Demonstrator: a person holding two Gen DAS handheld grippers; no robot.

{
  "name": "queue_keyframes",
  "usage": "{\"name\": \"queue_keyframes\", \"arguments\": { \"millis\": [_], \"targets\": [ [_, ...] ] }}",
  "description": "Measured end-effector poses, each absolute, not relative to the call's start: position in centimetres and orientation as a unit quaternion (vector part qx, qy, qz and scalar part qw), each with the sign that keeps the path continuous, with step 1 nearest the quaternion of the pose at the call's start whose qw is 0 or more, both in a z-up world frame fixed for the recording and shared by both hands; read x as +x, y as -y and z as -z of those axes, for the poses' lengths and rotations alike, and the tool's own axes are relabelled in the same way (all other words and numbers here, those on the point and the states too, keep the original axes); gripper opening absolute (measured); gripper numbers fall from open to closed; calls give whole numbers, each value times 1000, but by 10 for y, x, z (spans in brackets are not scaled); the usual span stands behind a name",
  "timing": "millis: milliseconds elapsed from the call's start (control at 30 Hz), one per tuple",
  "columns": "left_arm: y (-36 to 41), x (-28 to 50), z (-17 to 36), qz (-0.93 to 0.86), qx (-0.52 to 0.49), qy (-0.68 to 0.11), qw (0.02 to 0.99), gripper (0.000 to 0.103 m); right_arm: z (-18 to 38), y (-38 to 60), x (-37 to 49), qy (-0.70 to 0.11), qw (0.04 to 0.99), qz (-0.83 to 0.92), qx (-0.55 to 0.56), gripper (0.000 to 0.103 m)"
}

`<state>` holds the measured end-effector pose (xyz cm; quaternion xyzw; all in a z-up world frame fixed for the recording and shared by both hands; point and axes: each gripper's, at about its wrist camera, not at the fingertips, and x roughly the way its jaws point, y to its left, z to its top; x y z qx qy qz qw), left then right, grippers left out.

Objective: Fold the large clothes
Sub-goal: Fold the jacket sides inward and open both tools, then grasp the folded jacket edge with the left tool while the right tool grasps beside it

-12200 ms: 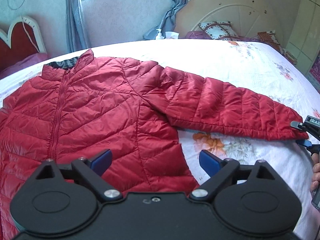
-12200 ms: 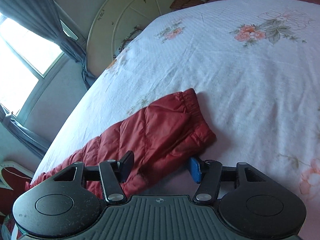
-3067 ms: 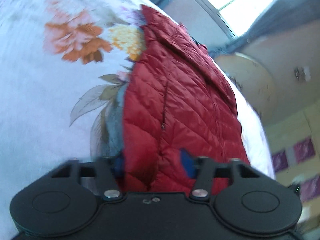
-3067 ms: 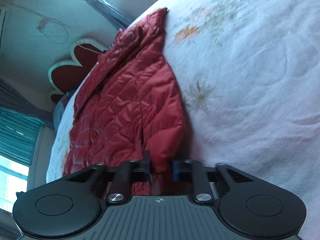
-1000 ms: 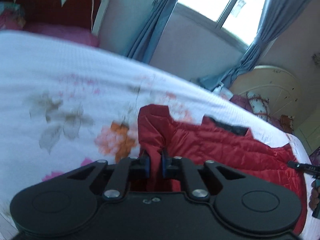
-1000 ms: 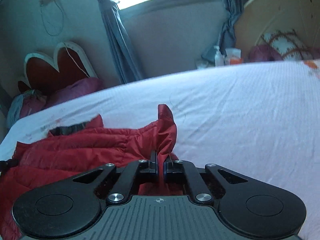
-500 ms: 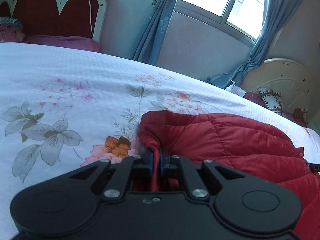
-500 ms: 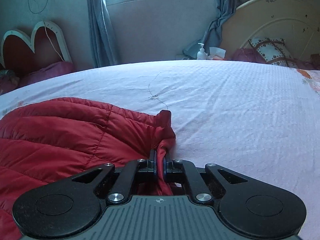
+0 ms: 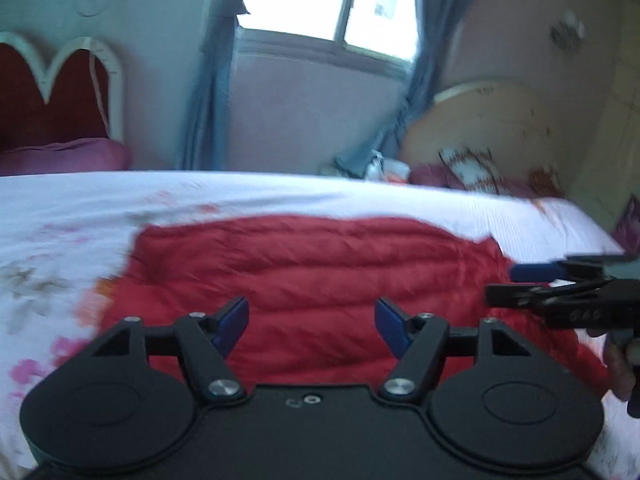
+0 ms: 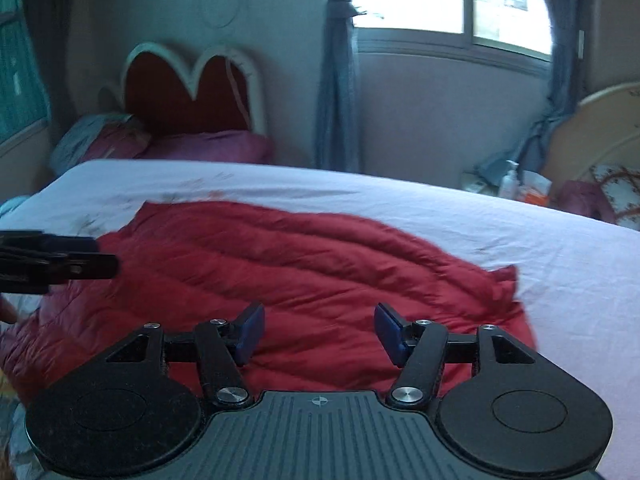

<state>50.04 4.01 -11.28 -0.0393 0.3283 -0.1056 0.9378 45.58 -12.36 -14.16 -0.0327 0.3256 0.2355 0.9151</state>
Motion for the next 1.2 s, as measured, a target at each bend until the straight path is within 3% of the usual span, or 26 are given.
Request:
{"name": "queue_keyframes", "arguments": {
  "millis": [200,433,533,600,733,867,933,1000,1067,1200],
  "targets": [
    [-43,506,147,51,6,-339,939,66,179,132,464,-350,913,-198,-65,61],
    [-108,493,147,-14,-31,-340,940,71,183,229,479,-378,918,-112,26,61],
    [-109,473,138,-73,-15,-322,944,89,174,257,464,-367,925,-68,69,65],
    [-118,455,133,-74,-52,-324,942,89,175,278,449,-377,916,-61,124,75],
    [-144,409,133,-96,-168,-331,924,89,178,308,401,-389,893,-46,223,76],
    [-174,363,159,-109,-357,-337,865,78,189,329,351,-404,843,-51,350,76],
    [-180,348,166,-101,-415,-316,847,78,195,328,340,-407,820,-66,396,76],
    [-179,348,169,-89,-440,-314,837,78,202,321,342,-408,804,-76,425,76],
    [-174,360,170,-66,-456,-318,828,71,205,314,348,-403,796,-81,444,76],
    [-157,391,172,-48,-439,-324,837,70,207,299,370,-392,799,-78,450,75]
  ]
}}
